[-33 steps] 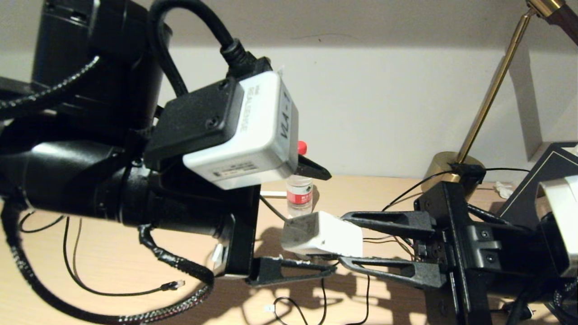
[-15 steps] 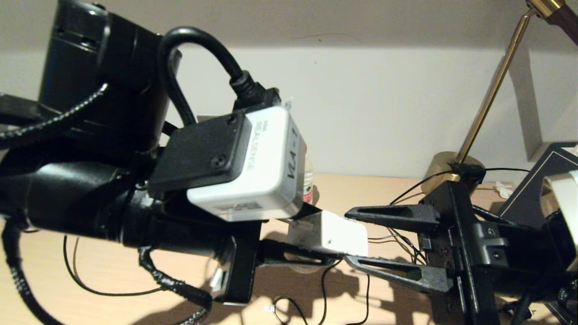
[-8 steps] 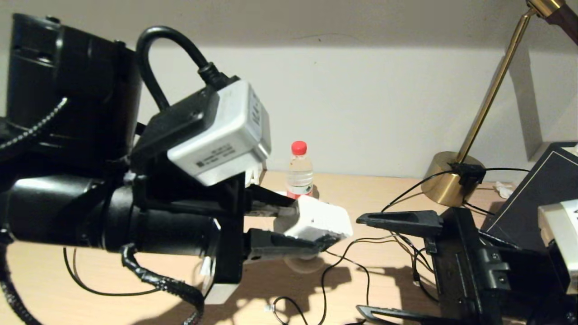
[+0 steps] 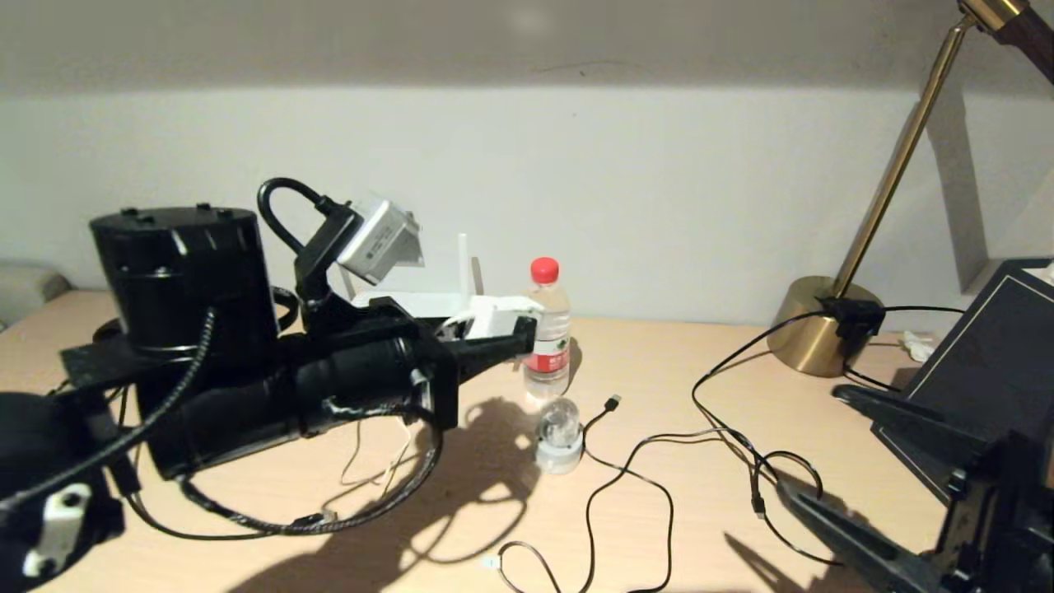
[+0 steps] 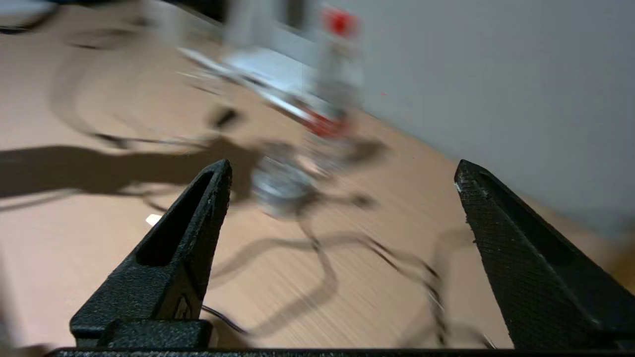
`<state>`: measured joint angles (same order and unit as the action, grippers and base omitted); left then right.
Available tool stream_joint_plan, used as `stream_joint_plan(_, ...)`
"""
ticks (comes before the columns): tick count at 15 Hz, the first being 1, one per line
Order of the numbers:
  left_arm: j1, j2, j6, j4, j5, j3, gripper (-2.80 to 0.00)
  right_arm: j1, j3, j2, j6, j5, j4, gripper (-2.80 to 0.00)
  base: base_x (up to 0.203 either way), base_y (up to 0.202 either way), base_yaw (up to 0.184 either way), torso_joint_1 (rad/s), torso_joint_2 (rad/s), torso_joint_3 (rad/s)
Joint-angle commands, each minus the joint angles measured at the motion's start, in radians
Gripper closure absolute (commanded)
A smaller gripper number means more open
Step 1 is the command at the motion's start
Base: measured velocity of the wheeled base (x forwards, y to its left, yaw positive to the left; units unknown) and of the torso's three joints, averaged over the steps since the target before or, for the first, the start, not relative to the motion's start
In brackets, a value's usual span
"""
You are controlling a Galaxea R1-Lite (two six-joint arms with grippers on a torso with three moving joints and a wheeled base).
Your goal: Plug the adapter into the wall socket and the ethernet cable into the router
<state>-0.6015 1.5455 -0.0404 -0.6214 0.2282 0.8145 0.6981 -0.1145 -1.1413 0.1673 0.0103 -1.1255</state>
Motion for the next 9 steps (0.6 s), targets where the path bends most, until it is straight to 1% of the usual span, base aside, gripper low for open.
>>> stream_joint_plan(1,0.022,0.137,0.052,-0.282,-0.143,-0.067,0.0,-0.001,0.068,0.157,-0.01,-0.262,0.052,-2.8,0.0,0.0,0.0,0.0,0.0,0.0)
stream_joint_plan(2,0.024,0.194,0.073,-0.385,-0.195,-0.099,0.0,-0.003,0.089,0.216,-0.028,-0.361,0.123,-2.8,0.0,0.0,0.0,0.0,0.0,0.0)
stream_joint_plan(3,0.024,0.254,0.081,-0.478,-0.235,-0.124,0.0,-0.02,0.101,0.277,-0.044,-0.427,0.198,-2.8,0.0,0.0,0.0,0.0,0.0,0.0)
stream_joint_plan(4,0.023,0.319,0.081,-0.573,-0.279,-0.143,0.0,-0.073,0.106,0.345,-0.053,-0.46,0.274,-2.8,0.0,0.0,0.0,0.0,0.0,0.0)
stream_joint_plan(5,0.022,0.38,0.08,-0.664,-0.322,-0.159,0.0,-0.149,0.106,0.408,-0.059,-0.48,0.348,-2.8,0.0,0.0,0.0,0.0,0.0,0.0)
stream_joint_plan(7,0.025,0.495,0.077,-0.811,-0.371,-0.174,0.0,-0.309,0.096,0.513,-0.066,-0.5,0.461,-2.8,0.0,0.0,0.0,0.0,0.0,0.0)
stream_joint_plan(9,0.027,0.577,0.071,-0.894,-0.404,-0.187,0.0,-0.459,0.092,0.603,-0.067,-0.507,0.534,-2.8,0.0,0.0,0.0,0.0,0.0,0.0)
